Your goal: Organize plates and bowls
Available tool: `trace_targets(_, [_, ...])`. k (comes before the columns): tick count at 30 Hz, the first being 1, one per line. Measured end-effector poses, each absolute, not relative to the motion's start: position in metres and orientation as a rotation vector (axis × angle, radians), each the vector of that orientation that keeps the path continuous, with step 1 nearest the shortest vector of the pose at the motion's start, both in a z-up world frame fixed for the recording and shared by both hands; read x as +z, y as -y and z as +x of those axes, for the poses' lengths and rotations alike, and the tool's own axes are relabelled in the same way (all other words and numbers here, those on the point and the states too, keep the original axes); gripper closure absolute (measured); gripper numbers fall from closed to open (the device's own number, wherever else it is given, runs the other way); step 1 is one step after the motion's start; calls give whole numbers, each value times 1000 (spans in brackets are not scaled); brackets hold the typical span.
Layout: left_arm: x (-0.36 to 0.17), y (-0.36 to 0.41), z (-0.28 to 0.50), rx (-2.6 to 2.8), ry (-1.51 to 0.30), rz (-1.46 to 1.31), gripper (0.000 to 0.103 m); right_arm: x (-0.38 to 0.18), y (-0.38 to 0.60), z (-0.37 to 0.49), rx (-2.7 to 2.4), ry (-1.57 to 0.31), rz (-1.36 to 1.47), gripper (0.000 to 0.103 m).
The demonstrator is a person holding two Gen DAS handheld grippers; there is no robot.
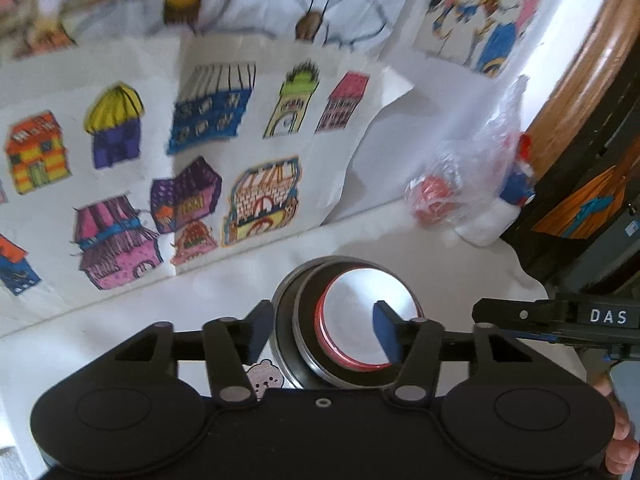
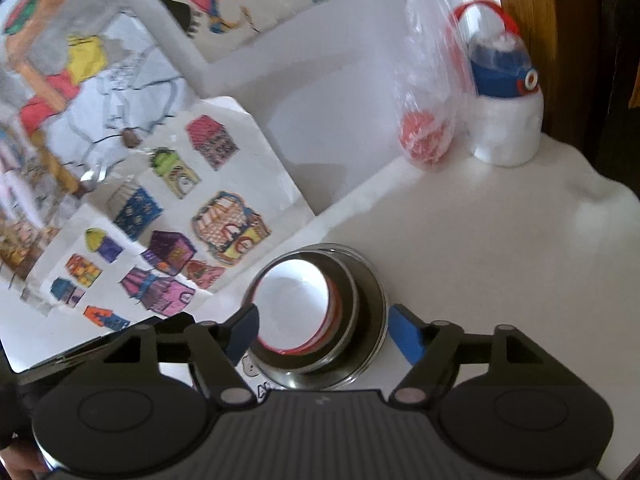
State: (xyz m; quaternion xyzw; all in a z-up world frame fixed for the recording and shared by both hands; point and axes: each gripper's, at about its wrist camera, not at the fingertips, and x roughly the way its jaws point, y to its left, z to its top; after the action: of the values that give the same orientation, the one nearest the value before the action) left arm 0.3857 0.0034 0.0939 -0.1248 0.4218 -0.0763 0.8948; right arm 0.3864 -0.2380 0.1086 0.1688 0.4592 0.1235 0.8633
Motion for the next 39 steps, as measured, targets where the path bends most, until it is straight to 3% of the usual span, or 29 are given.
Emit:
trace_targets(14, [129, -13, 314, -124, -709, -193, 20, 150, 226, 296, 202, -688, 262, 3])
trace_targets(18, [135, -15, 294, -113, -659, -173, 11, 153, 221, 273, 186, -629, 230, 1])
trace_targets(27, [142, -16, 253, -98, -570, -140, 3, 154, 206, 224, 191, -499, 141, 0])
trace_targets(39, [133, -16, 207, -51, -450, -76, 1, 138, 196, 182, 169, -380, 95, 0])
